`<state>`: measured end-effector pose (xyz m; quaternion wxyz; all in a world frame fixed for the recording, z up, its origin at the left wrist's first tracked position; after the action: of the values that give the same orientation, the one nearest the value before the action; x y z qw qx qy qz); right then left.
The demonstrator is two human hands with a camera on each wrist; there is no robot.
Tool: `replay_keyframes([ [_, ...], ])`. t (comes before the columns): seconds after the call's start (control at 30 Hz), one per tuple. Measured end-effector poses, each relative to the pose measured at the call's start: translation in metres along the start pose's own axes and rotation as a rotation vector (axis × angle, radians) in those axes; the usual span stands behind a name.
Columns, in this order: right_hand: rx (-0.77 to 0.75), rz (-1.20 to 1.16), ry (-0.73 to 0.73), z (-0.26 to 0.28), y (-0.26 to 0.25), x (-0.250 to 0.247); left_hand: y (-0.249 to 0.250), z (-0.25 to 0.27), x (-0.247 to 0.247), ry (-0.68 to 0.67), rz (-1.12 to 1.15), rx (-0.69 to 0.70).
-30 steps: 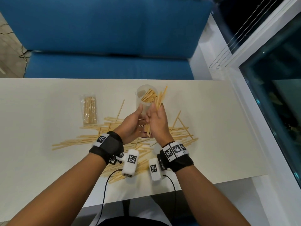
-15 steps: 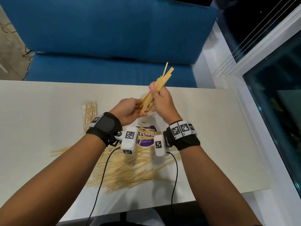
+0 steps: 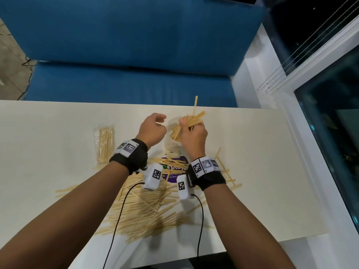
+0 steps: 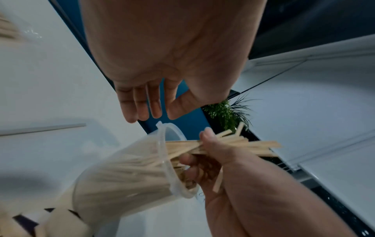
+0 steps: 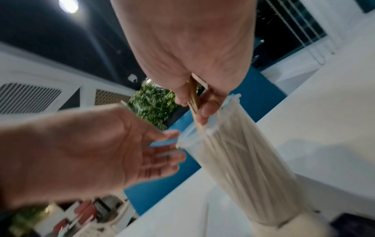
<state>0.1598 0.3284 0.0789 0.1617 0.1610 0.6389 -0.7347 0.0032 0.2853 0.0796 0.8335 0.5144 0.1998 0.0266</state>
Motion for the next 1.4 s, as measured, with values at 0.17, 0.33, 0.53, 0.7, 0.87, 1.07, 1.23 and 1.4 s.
replay_keyframes([
  [0.17, -0.019, 0.089, -0.039, 0.007, 0.004, 0.010, 0.008, -0.004, 0.005, -0.055, 0.113, 0.177],
  [0.33, 0.007, 0.180, -0.114, 0.001, -0.002, 0.013, 0.021, -0.002, 0.022, -0.213, 0.210, 0.283],
  [0.53, 0.016, 0.253, -0.190, 0.000, -0.006, 0.010, 0.033, -0.002, 0.021, -0.058, 0.216, 0.353],
  [0.7, -0.069, 0.277, -0.215, 0.000, -0.009, 0.004, 0.038, -0.003, 0.016, -0.019, 0.123, 0.405],
  [0.87, -0.111, 0.246, -0.234, 0.000, -0.015, -0.012, 0.038, -0.006, 0.012, 0.016, 0.134, 0.433],
  [1.07, -0.239, 0.199, -0.122, -0.007, -0.034, -0.035, 0.051, -0.003, 0.015, -0.043, 0.140, 0.495],
  [1.23, -0.282, 0.088, -0.054, -0.012, -0.042, -0.045, 0.054, 0.001, 0.012, -0.010, 0.109, 0.494],
  [1.4, -0.273, 0.021, 0.077, -0.009, -0.034, -0.051, 0.018, 0.003, 0.006, 0.019, -0.078, 0.172],
])
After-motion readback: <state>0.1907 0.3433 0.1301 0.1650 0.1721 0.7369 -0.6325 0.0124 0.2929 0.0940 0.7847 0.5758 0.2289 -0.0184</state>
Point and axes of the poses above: each hand's wrist, its own z-axis away from the middle knuckle, its own x-axis out of the palm, y = z × x, the point moved 4 cm from there along -z, towards the middle knuckle, and after that the axes turned 2 degrees about z, right-handed, at the moved point
